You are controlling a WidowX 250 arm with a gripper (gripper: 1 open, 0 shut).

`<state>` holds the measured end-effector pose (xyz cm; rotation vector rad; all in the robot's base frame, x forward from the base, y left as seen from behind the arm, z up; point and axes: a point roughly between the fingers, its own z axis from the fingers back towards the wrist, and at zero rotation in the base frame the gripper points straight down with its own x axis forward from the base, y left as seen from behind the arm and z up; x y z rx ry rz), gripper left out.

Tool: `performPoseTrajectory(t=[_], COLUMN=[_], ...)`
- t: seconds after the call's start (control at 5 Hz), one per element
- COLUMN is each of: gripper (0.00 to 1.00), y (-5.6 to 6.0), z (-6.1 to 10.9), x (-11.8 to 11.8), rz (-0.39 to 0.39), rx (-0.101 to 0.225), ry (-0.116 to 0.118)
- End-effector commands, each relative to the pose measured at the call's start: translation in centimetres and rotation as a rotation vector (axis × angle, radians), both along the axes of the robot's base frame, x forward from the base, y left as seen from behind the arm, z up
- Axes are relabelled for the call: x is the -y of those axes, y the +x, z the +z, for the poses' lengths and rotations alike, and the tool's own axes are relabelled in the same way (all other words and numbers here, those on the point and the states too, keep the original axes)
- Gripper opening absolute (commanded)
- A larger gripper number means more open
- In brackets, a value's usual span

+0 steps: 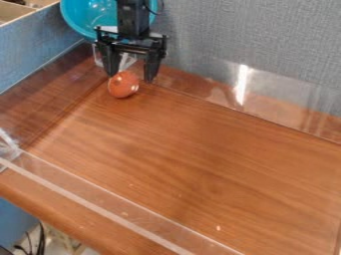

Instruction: Put the mushroom in the blue bowl

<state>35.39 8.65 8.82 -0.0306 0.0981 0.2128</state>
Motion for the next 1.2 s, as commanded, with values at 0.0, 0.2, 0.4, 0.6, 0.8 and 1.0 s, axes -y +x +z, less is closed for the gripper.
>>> performPoseTrajectory(t=[0.0,0.2,0.4,0.6,0.8,1.0], gripper=[1.0,1.0,1.0,1.0,1.0,1.0], y=[0.9,1.1,1.1,1.1,1.1,1.0], z=[1.8,1.3,0.9,0.5,0.2,-0.1], x=[-1.2,-1.6,-1.8,-2.0,-2.0,-2.1], rz=[0.029,0.044,0.058,0.07,0.078,0.086], rx=[0.062,0.054,0.048,0.042,0.037,0.034], ry=[0.023,0.028,0.032,0.037,0.039,0.04])
